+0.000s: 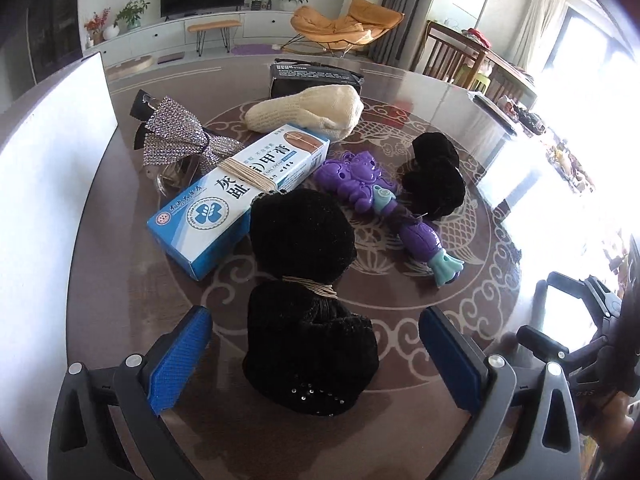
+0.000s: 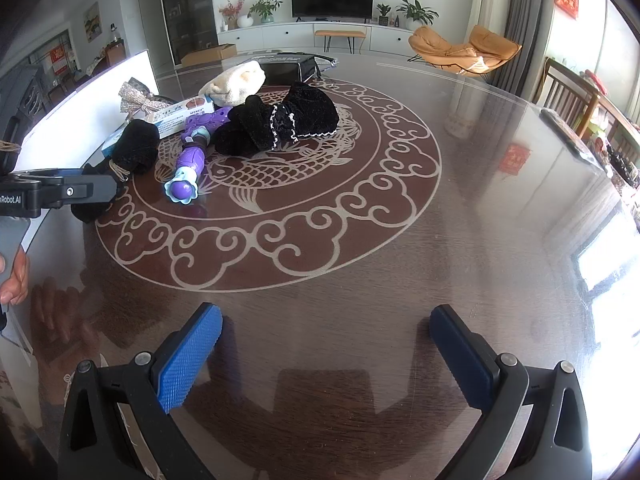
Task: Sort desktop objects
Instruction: 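Grasp black fuzzy plush with left tool while right tool grasps another black plush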
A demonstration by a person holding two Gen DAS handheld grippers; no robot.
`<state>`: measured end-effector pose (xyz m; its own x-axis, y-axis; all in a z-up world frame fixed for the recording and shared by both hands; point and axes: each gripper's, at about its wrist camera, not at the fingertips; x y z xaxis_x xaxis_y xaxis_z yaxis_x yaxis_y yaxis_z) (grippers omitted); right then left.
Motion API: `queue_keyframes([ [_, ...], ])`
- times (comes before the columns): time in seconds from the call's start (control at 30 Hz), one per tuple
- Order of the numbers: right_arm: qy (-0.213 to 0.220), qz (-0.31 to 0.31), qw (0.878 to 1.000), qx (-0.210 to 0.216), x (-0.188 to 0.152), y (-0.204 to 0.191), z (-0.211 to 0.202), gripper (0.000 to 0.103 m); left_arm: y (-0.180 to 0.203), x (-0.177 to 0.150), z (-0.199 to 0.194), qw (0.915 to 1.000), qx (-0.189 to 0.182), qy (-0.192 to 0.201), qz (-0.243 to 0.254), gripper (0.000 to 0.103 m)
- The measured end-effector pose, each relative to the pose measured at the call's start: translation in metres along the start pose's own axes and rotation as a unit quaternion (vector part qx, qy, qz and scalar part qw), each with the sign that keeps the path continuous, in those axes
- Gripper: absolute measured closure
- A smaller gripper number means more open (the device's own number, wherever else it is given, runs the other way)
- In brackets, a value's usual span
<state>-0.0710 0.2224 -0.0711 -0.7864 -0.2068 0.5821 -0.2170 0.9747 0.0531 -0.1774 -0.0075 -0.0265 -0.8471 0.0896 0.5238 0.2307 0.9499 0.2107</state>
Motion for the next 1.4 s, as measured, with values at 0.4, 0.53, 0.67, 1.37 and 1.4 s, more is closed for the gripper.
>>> queue_keyframes([
  [0.4,0.0,0.0,1.0,0.0,0.0,0.0,0.0,0.0,0.019,0.016,0.036,0.9941,0.107,0.01,0.012,0.0],
  [0.53,0.0,0.0,1.0,0.0,0.0,0.0,-0.001,0.0,0.016,0.014,0.036,0.9949,0.1,0.012,0.008,0.0],
  [0.67,0.0,0.0,1.0,0.0,0.0,-0.002,0.0,0.0,0.015,0.013,0.035,0.9946,0.102,0.014,0.008,0.0],
  [1.37,-0.015,0.197,0.971,0.135,0.1,0.041,0.031,0.001,-0.006,-0.015,0.003,0.9922,0.112,0.052,-0.015,0.048],
  [1.4,-0.029,0.205,0.968,0.143,0.115,0.039,0.041,0.005,-0.005,-0.016,0.002,0.9922,0.112,0.052,-0.015,0.048],
])
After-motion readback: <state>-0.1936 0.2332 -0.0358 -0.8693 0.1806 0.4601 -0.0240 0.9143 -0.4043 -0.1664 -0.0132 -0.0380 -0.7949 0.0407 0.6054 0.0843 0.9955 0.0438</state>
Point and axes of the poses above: each gripper's, at about its wrist camera, not at the fingertips, and z roughly the way its jaws point, y to its right, x to its top, and after that the axes turned 4 degrees about -z, right-handed
